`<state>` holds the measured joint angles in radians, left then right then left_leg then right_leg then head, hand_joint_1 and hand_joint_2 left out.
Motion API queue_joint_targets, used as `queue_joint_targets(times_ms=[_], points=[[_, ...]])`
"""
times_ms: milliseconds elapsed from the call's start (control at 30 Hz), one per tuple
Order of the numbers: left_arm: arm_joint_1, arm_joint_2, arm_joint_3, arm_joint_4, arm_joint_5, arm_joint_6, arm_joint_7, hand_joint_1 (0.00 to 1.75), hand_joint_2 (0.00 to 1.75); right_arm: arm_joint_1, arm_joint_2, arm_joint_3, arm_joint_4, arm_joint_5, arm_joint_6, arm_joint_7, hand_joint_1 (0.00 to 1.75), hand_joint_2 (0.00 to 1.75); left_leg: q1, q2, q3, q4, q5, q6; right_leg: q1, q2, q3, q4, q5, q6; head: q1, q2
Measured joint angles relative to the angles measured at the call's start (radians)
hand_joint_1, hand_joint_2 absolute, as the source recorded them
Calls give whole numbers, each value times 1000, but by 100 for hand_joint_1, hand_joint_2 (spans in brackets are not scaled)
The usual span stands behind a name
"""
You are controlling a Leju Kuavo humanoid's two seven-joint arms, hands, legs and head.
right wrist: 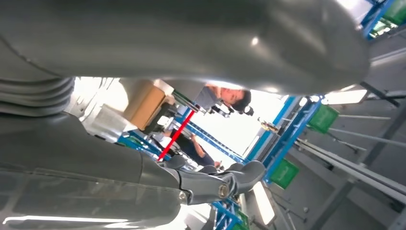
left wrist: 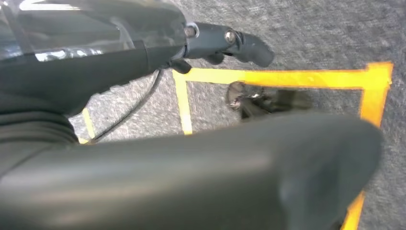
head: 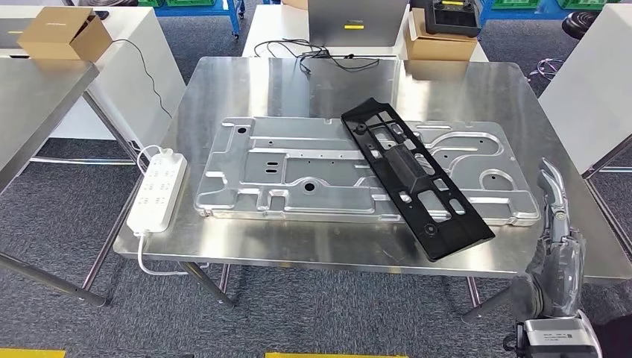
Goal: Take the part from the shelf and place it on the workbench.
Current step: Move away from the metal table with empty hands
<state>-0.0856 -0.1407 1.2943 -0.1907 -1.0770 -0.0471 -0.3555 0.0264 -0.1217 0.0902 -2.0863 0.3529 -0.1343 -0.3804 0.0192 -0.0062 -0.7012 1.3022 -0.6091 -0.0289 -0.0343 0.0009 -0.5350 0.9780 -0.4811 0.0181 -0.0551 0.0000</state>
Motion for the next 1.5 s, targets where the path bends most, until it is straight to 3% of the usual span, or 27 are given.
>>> queue_joint_targets(times_ms=[33, 67, 133, 200, 267, 333, 367, 433, 500, 567, 633, 700, 767, 833, 900, 967, 1000, 1033, 1067, 1133, 1200, 1233, 1300, 1333, 1400, 1467, 1500], points=[[0, 0, 0, 0, 0, 0, 0, 0, 0, 1, 0, 0, 0, 0, 0, 0, 0, 0, 2, 0, 24, -10, 12, -2, -2, 0, -8, 2, 5, 4, -2, 0], [0, 0, 0, 0, 0, 0, 0, 0, 0, 1, 0, 0, 0, 0, 0, 0, 0, 0, 5, 0, 66, -59, 36, -4, -4, 0, -14, 4, 9, 8, -3, 0], [-1, 0, 0, -1, 0, 0, 0, 0, 0, 1, 0, 0, 0, 0, 0, 0, 0, 0, 9, -1, 165, -208, 75, -8, -8, 0, -24, 8, 16, 18, -8, 0], [-1, -1, 0, 0, 0, 1, 0, 0, 0, 1, 0, 0, 0, 0, 0, 0, 0, 0, 5, -5, 212, -296, 84, -9, -8, -1, -30, 8, 28, 34, -10, 0], [0, -1, 0, 0, 1, 1, 2, 0, 0, 1, 0, 1, 0, 0, 0, 0, 0, 0, -2, -6, 208, -308, 90, 1, -7, 1, -31, 1, 44, 51, -7, 0], [-1, -1, 0, -1, 1, 1, 2, 0, 0, 2, 0, 2, 0, 0, 0, 0, 0, 0, -2, -1, 199, -315, 104, 19, -7, 2, -39, 15, 26, 59, -2, 0], [-1, -2, 0, -1, 1, 1, 2, 0, 0, 2, 0, 2, 0, 0, 0, 0, 0, 0, -1, 1, 193, -319, 112, 29, -6, 3, -55, 49, -5, 60, 3, 0], [-2, -2, 0, -2, 1, 1, 2, 0, 0, 2, 0, 4, 0, 0, -1, 0, 0, 0, -3, 6, 177, -319, 123, 43, -2, 3, -102, 175, -91, 59, 17, 0], [-2, -2, 0, -2, 1, 1, 2, 0, 0, 2, 0, 6, 0, 0, 0, 0, 0, 0, -7, 9, 160, -314, 132, 48, 3, 4, -127, 277, -131, 59, 23, 0], [-2, -2, 0, -2, 1, 1, 2, 0, 0, 2, 0, 7, 0, 0, 0, 0, 0, 0, -9, 10, 147, -308, 139, 46, 4, 4, -84, 240, -96, 58, 25, 0], [-2, -2, 0, -2, 1, 1, 2, 0, 0, 1, 0, 7, 0, 0, 0, 0, 0, 0, -10, 10, 138, -303, 144, 41, 6, 4, 3, 104, -42, 55, 26, 0], [-3, -2, 0, -3, 1, 1, 2, 0, 0, -1, 0, 8, 0, 0, 0, 0, 0, 0, -13, 9, 128, -299, 154, 30, 11, 5, 53, 17, -23, 49, 27, 0], [-3, -2, 0, -3, 1, 1, 2, 0, 0, -1, 0, 8, 0, 0, 0, 0, 0, 0, -15, 9, 118, -298, 168, 17, 15, 5, 49, 4, -24, 41, 27, 0], [-2, -2, 0, -3, 2, 1, 3, 0, 0, -3, 0, 9, 0, 0, 0, 0, 0, 0, -14, 9, 104, -284, 150, 7, 8, 2, 32, -2, -15, 27, 23, 0], [-2, -2, 0, -3, 2, 1, 3, 0, 0, -5, 0, 10, 0, 0, 0, 0, 0, 0, -11, 9, 77, -206, 69, 1, 2, -3, 11, -5, -1, 7, 14, 0], [-2, -2, 0, -3, 2, 0, 4, 0, 0, -5, 0, 10, 0, 0, 0, 0, 0, 0, -10, 8, 49, -76, -17, -2, 5, -5, -11, -2, 15, -4, 6, 0], [-2, -2, 0, -3, 2, 0, 4, 0, 0, -5, 0, 10, 0, 0, 0, 0, 0, 0, -9, 8, 46, -27, -31, -4, 6, -6, -23, -1, 24, -6, 5, 0], [-3, -2, 0, -3, 2, 0, 4, 0, 0, -5, 0, 10, 0, 0, -1, 0, 0, 0, -8, 8, 56, -8, -21, -5, 6, -7, -35, 1, 33, -7, 3, 0], [-3, -2, 0, -3, 3, 0, 4, 0, 0, -5, 0, 11, 0, 0, -1, 0, 0, 0, -7, 8, 82, -26, 6, -5, 6, -7, -48, 3, 42, -5, 1, 0], [-4, -2, 0, -4, 3, 0, 4, 0, 0, -5, 0, 11, 0, 0, -1, 0, 0, 0, -4, 8, 174, -151, 59, -4, 5, -6, -70, 7, 59, 2, -4, 0], [-7, -2, 0, -4, 3, 1, 4, 0, 0, -7, 0, 11, 0, 0, -1, 0, 0, 0, -8, 7, 259, -291, 61, 0, 5, -6, -81, 7, 77, 12, -7, 0], [-8, -2, 0, -4, 3, 1, 4, 0, 0, -8, 0, 11, 0, 0, -1, 0, 0, 0, -12, 5, 277, -328, 54, 3, 5, -7, -84, 5, 87, 18, -7, 0], [-8, -3, 0, -4, 4, 1, 4, 0, 0, -10, 0, 11, 0, 0, -2, 0, 0, 0, -15, 4, 272, -343, 62, 15, 5, -8, -87, -2, 104, 29, -4, 0], [-8, -4, 1, -4, 4, 1, 4, 0, 0, -10, 0, 11, 0, 0, -2, 0, 0, 0, -14, 6, 263, -343, 72, 23, 6, -8, -92, 2, 93, 33, -2, 0], [-7, -5, 1, -5, 5, 1, 4, 0, 0, -10, 0, 11, 0, 0, -2, 1, 0, 0, -10, 11, 238, -342, 94, 42, 7, -6, -111, 60, 18, 38, 8, 0], [-7, -5, 1, -5, 5, 1, 4, 0, 0, -10, 0, 11, 0, 0, -3, 2, 0, 0, -13, 14, 206, -335, 115, 50, 7, -5, -141, 195, -86, 39, 18, 0], [-7, -5, 1, -5, 5, 1, 4, 0, 0, -10, 0, 11, 0, 0, -3, 2, 0, 0, -14, 15, 189, -332, 125, 51, 7, -5, -150, 259, -110, 39, 21, 0]])
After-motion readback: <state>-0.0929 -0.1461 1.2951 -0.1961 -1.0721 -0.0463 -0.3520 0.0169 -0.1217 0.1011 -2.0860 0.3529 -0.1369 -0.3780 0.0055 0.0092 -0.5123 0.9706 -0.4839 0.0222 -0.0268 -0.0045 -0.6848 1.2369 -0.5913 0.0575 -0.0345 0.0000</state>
